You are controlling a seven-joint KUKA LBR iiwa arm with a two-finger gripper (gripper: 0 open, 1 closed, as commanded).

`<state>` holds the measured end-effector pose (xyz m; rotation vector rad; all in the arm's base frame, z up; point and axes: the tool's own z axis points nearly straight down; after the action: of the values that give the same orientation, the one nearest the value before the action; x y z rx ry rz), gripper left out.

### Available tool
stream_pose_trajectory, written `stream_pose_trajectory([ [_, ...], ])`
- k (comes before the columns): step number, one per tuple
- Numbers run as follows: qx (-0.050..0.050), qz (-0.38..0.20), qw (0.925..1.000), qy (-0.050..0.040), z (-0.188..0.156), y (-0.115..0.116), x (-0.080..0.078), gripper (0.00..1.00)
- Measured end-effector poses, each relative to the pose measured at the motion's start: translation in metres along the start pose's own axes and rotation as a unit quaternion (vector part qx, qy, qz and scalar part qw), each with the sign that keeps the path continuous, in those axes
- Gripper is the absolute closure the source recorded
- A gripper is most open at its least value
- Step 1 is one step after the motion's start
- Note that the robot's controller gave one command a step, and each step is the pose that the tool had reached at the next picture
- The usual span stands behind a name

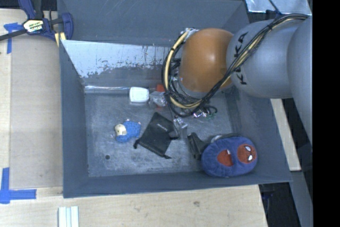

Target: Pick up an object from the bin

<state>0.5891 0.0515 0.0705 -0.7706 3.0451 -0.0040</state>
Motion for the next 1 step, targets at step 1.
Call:
stream_pose_trajectory([
  [1,-0.001,0.123,0.9924,-0.0031,-0.0001,-0.0127,-0.0306,0.00],
])
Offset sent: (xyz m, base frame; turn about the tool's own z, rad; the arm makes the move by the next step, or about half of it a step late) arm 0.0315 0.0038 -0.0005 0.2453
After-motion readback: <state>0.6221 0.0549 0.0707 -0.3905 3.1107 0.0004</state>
